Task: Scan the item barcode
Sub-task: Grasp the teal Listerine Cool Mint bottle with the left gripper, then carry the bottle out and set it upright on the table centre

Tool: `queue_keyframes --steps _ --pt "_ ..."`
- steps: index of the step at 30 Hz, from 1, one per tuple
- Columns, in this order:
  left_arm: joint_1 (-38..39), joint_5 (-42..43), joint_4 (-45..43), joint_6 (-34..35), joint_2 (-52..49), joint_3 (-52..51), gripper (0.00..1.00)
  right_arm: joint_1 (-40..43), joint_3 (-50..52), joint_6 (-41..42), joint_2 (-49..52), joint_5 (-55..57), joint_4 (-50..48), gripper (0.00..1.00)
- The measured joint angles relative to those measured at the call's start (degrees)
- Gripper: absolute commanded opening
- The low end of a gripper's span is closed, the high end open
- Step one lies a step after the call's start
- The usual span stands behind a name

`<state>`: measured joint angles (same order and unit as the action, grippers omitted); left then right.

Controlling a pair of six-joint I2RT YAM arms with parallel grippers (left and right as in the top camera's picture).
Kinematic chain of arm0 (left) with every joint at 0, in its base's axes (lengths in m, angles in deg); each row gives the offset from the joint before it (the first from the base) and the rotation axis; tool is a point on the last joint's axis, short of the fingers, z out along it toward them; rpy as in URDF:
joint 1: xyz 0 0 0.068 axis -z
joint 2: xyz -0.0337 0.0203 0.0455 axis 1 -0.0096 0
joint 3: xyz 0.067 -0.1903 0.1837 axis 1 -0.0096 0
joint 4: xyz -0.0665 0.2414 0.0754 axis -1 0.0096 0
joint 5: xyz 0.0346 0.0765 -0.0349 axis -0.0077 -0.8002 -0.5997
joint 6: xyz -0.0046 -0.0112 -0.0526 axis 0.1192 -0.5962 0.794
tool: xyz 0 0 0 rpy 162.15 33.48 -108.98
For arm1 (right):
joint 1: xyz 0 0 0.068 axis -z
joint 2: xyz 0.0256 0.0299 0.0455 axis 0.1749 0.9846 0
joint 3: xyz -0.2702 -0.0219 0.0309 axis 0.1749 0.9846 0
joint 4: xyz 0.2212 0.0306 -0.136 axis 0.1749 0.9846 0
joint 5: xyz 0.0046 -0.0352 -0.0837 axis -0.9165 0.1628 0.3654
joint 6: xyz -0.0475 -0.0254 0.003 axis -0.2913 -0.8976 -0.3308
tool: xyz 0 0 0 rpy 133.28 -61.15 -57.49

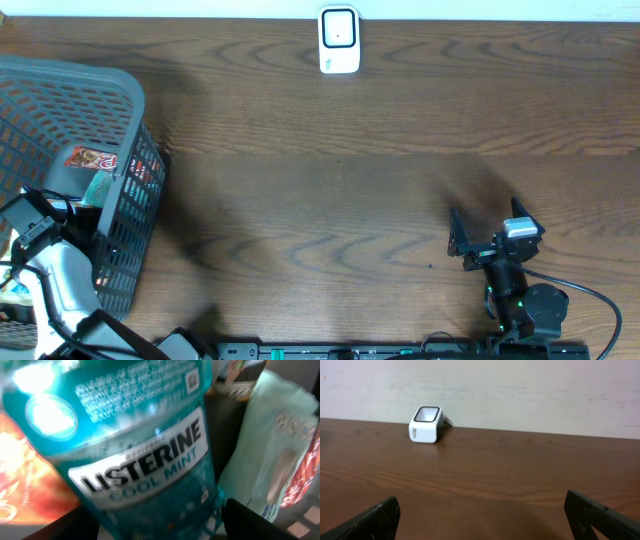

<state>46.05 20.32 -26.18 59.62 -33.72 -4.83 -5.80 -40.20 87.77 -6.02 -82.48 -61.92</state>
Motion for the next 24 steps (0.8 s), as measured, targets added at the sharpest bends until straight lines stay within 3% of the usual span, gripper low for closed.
queue_keyframes --steps 3,7,10,16,24 --pt "0.0 0.04 -5.99 0.61 -2.6 -1.31 0.74 -0.02 0.0 0.0 0.0 -0.02 0.0 0.99" --pt "-0.35 0.46 -9.97 0.87 -5.77 -1.09 0.43 0.0 0.0 0.0 0.0 0.0 0.0 0.99" --pt "-0.31 1.11 -13.25 0.85 -8.48 -0.7 0.33 0.0 0.0 0.0 0.0 -0.02 0.0 0.99" --pt "-0.26 2.69 -14.51 1.27 -8.28 -0.94 0.25 0.0 0.0 0.0 0.0 -0.02 0.0 0.99" --pt "-0.22 2.99 -11.39 0.74 -1.97 -3.15 0.25 0.0 0.0 0.0 0.0 -0.02 0.0 0.99"
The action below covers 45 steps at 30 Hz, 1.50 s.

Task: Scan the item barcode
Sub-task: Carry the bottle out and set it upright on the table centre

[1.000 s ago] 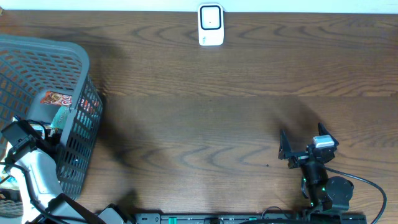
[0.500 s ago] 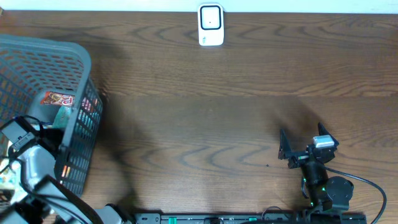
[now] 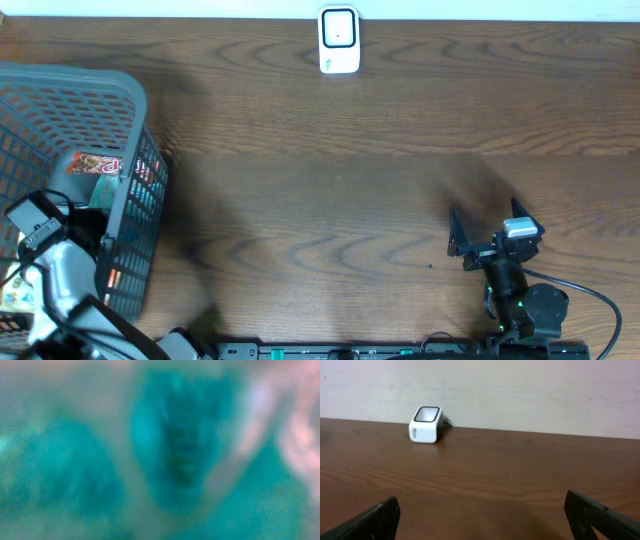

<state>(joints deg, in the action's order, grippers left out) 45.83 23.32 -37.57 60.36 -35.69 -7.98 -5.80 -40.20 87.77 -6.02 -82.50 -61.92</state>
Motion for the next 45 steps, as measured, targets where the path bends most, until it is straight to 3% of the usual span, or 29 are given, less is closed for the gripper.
queue_keyframes --steps 6,11,17,19,22,25,28,31,36,40,45 --pt "0.17 0.11 -3.28 -0.2 21.2 3.21 0.25 0.0 0.0 0.0 0.0 0.0 0.0 0.99" --pt "0.17 0.33 -11.08 -0.15 35.17 6.51 0.35 0.0 0.0 0.0 0.0 0.02 0.0 0.99" --pt "1.99 16.39 -35.06 4.48 38.93 7.08 0.32 0.0 0.0 0.0 0.0 0.02 0.0 0.99" --pt "5.75 22.23 -41.92 7.28 37.86 7.19 0.31 0.0 0.0 0.0 0.0 0.02 0.0 0.99" --pt "15.08 29.05 -44.59 8.85 35.67 7.26 0.31 -0.02 0.0 0.0 0.0 0.09 0.0 0.99" --pt "26.67 33.33 -42.64 6.64 31.67 7.26 0.3 0.0 0.0 0.0 0.0 0.02 0.02 0.99" --pt "41.94 35.15 -35.01 -0.46 24.57 7.26 0.27 0.0 0.0 0.0 0.0 0.02 0.0 0.99" --pt "53.55 34.16 -28.94 -7.06 16.7 7.21 0.26 -0.02 0.02 0.0 0.0 0.02 0.0 0.99" --pt "66.05 24.81 -25.64 -13.99 2.84 7.23 0.26 -0.02 0.0 0.0 0.0 0.04 0.0 0.99" --pt "73.18 19.04 -25.31 -15.76 -8.76 7.23 0.26 -0.02 0.02 0.0 0.0 0.04 0.0 0.99" --pt "76.3 16.31 -26.34 -14.73 -19.02 7.23 0.27 -0.02 0.0 0.0 0.0 0.04 0.0 0.99"
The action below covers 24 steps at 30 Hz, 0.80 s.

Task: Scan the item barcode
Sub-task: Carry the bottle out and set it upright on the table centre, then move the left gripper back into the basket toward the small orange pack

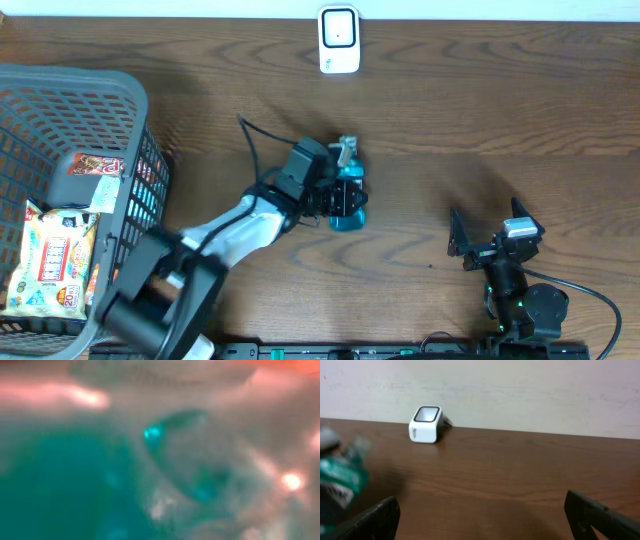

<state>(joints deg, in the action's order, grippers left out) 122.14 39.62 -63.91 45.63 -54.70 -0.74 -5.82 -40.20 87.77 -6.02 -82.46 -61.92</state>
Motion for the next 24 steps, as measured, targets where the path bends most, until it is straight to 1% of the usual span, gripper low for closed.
queue_keyframes --steps 1,2,5,6,9,11,13,16,17,19,20,21,22,24 --pt "0.07 -0.26 0.02 0.44 -1.38 0.0 0.31 0.0 0.0 0.0 0.0 0.0 0.0 0.99" --pt "0.04 -0.61 0.02 0.92 -2.6 0.0 0.38 0.02 0.0 0.0 0.0 0.0 0.0 0.99" --pt "0.0 -1.29 -0.31 1.42 -3.23 0.0 0.6 0.0 0.0 0.0 0.0 0.0 0.0 0.99" --pt "0.0 -1.22 -0.72 1.6 -3.23 0.0 0.63 0.0 0.0 0.0 0.0 0.0 0.0 0.99" --pt "0.0 -1.29 -0.72 1.92 -3.19 0.02 0.95 0.0 0.0 0.0 0.0 0.0 0.0 0.99" --pt "-0.02 -1.22 -0.63 2.21 -2.86 0.02 1.0 0.0 0.0 0.0 0.0 0.0 0.0 0.99" --pt "-0.37 -1.07 1.09 2.14 -1.7 0.31 0.98 0.0 0.0 0.0 0.0 0.0 0.0 0.99" --pt "-3.21 -2.19 9.64 1.66 3.69 4.02 0.98 0.0 0.0 0.0 0.0 0.0 0.0 0.99" --pt "-4.24 -3.52 15.23 1.22 5.9 6.67 0.98 0.0 0.02 0.0 0.0 0.0 0.02 0.99" --pt "-6.36 -7.69 23.76 -0.37 11.06 12.02 0.98 0.0 0.02 0.0 -0.02 0.0 0.0 0.99" --pt "-7.52 -12.0 31.19 -1.36 14.1 16.96 0.98 0.0 0.02 0.0 0.02 0.02 0.0 0.99" --pt "-8.44 -15.96 34.34 -2.27 17.11 20.44 0.98 0.0 0.02 0.0 0.0 0.0 0.0 0.99" --pt "-9.03 -21.05 40.92 -2.95 18.99 24.98 0.98 0.0 0.02 0.0 0.0 0.0 0.0 0.99" --pt "-9.94 -31.19 49.75 -3.69 21.99 32.59 0.98 0.0 0.02 0.0 0.0 0.0 0.0 0.99"
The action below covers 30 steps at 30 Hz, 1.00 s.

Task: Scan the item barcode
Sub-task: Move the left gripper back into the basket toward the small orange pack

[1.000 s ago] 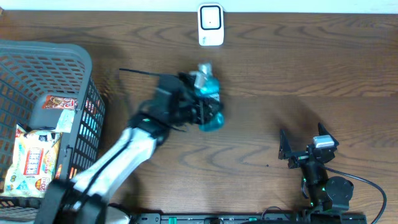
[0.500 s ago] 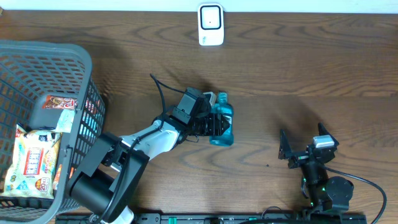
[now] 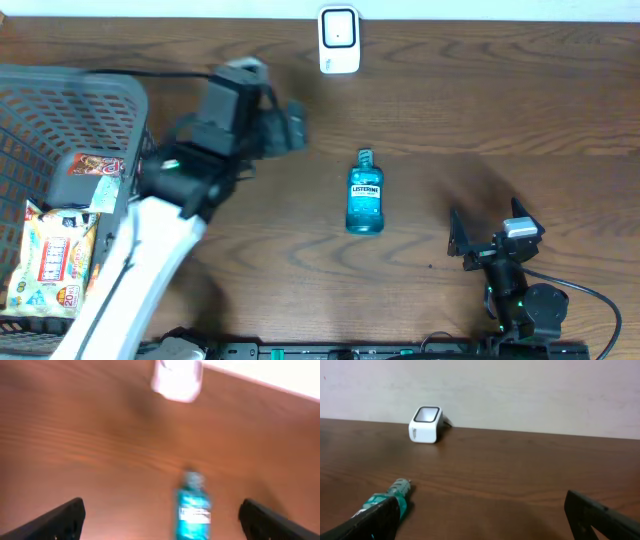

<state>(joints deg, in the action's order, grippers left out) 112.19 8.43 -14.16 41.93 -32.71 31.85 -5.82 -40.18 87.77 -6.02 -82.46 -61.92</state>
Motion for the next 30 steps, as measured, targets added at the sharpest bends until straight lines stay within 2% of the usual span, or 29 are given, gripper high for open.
queue_keyframes --steps 2,5,9,13,15,20,24,30 --pt "-2.62 -13.66 8.85 0.74 2.73 9.07 0.98 0.0 0.0 0.0 0.0 0.0 0.0 0.99" --pt "-9.49 -22.8 16.98 4.33 4.85 15.19 0.98 0.0 0.0 0.0 0.0 0.0 0.0 0.99" --pt "-28.3 -24.3 27.56 11.32 5.33 16.7 0.98 0.0 0.0 0.0 0.0 0.02 0.0 0.99" --pt "-43.56 -20.37 33.31 14.08 2.67 15.78 0.99 0.0 0.0 0.0 0.0 -0.02 0.0 0.99" --pt "-47.89 -19.37 35.65 14.49 1.16 14.19 0.99 0.0 0.0 0.0 0.0 0.0 0.0 0.99" --pt "-53.24 -18.18 35.21 15.34 -3.98 5.03 0.95 0.0 0.0 0.0 0.0 0.0 0.0 0.99" --pt "-53.68 -17.79 29.38 15.37 -7.48 -4.87 0.84 0.0 0.0 0.0 0.0 0.0 0.0 0.99" --pt "-53.72 -17.59 23.89 15.47 -13.81 -14.82 0.83 0.0 0.0 0.0 0.0 0.0 0.0 0.99"
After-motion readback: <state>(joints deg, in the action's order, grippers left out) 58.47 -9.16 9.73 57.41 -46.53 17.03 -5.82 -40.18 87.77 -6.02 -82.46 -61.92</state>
